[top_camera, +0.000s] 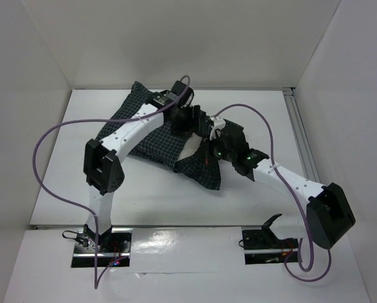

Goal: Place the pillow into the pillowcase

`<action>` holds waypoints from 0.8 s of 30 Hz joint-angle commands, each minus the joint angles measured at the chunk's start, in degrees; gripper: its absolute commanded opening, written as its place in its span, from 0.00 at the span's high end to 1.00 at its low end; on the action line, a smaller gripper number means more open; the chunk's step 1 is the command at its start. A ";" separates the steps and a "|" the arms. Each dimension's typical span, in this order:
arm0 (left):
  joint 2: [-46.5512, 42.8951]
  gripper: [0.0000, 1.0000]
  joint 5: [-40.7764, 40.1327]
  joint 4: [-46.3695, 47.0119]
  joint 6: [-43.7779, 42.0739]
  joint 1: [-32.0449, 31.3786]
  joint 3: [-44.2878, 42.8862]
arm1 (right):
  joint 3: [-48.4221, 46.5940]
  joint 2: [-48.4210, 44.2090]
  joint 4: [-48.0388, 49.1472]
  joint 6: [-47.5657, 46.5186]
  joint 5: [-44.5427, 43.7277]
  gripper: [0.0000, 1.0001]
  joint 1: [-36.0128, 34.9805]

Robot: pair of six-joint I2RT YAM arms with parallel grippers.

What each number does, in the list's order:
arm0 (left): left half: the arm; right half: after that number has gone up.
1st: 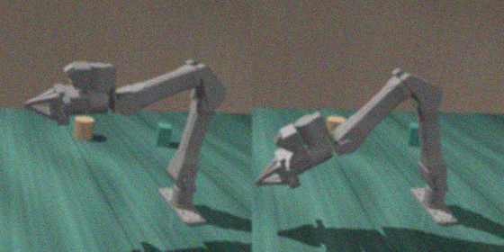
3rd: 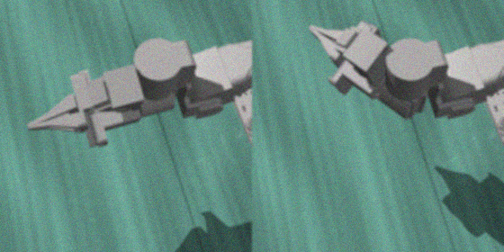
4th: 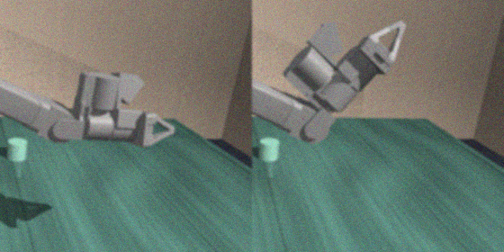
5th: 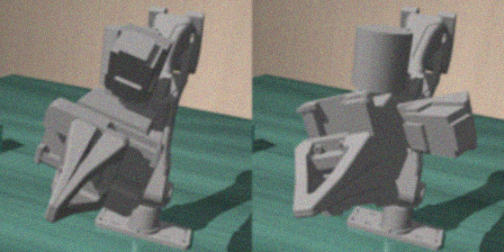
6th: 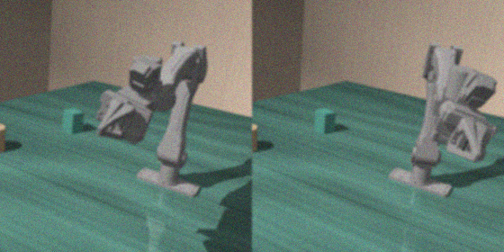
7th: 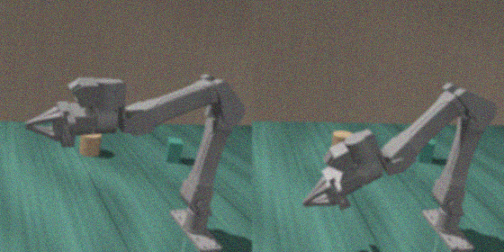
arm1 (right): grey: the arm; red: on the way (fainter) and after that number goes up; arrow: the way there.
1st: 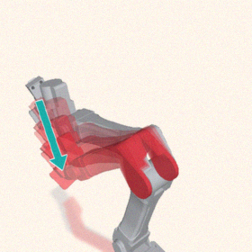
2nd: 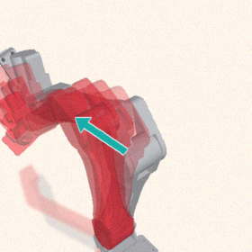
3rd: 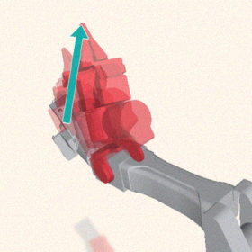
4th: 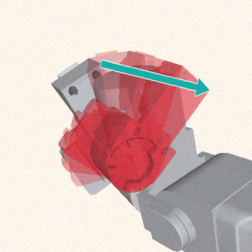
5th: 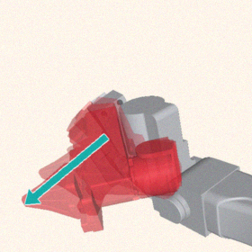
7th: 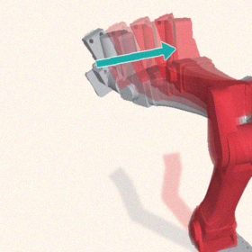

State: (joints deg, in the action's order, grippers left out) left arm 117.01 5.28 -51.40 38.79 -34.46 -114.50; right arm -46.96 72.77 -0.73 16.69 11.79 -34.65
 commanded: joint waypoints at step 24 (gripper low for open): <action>-4.35 0.58 -9.58 3.32 -7.67 1.59 19.76 | -8.57 3.79 -7.08 3.86 -9.48 0.21 2.05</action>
State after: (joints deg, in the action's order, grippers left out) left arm 110.19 -3.36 -49.52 32.99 -32.56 -94.17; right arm -52.58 81.52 -3.62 18.48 10.24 -33.19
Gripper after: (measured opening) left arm 0.534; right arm 0.775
